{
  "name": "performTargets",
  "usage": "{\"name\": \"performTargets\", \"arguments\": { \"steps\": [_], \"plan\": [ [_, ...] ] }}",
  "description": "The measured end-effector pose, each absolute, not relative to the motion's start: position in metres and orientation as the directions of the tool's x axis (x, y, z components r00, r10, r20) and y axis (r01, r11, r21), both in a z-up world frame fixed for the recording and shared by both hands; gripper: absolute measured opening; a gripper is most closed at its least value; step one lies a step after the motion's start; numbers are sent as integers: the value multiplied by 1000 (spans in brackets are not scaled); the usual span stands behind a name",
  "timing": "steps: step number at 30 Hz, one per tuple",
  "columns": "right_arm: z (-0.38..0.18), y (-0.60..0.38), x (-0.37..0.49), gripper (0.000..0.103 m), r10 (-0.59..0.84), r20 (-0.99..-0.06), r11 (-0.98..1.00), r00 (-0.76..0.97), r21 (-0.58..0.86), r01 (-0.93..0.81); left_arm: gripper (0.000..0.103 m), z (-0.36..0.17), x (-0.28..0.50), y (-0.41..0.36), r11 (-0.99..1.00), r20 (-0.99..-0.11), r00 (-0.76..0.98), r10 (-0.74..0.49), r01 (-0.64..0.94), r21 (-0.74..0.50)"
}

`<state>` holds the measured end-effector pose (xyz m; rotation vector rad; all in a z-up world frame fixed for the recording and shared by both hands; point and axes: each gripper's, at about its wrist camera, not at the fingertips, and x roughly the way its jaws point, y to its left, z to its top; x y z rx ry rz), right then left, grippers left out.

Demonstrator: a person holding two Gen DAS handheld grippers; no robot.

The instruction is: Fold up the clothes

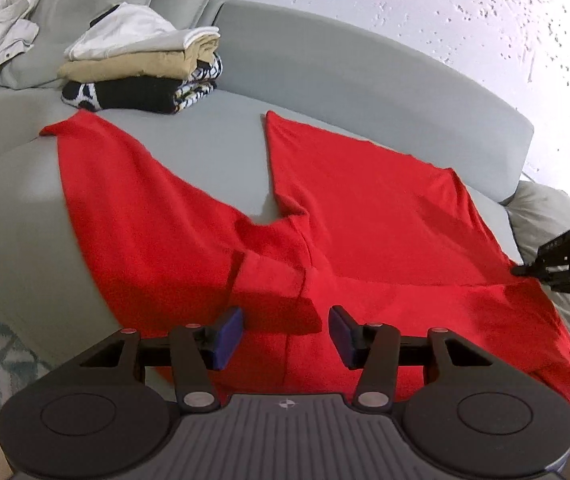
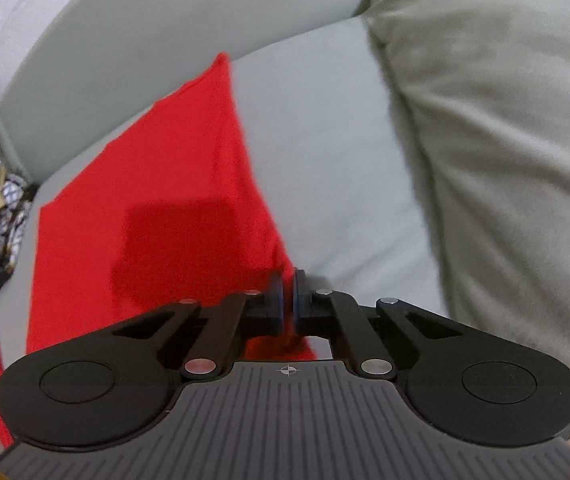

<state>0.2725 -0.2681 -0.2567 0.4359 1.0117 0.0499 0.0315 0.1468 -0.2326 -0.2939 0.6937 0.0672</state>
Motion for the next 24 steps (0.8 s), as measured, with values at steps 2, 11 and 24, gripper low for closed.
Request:
{"name": "performTargets", "arguments": {
  "steps": [2, 11, 24],
  "plan": [
    [-256, -266, 270, 3, 201, -818, 927, 538, 337, 167, 48, -232, 29, 152, 952, -636, 771, -34, -169, -256],
    [-208, -260, 231, 50, 99, -727, 914, 680, 337, 227, 56, -203, 17, 227, 814, -571, 813, 114, -406, -416],
    [-172, -219, 154, 56, 463, -444, 763, 767, 640, -90, 53, -264, 88, 390, 432, -555, 831, 37, -514, -741]
  ]
}}
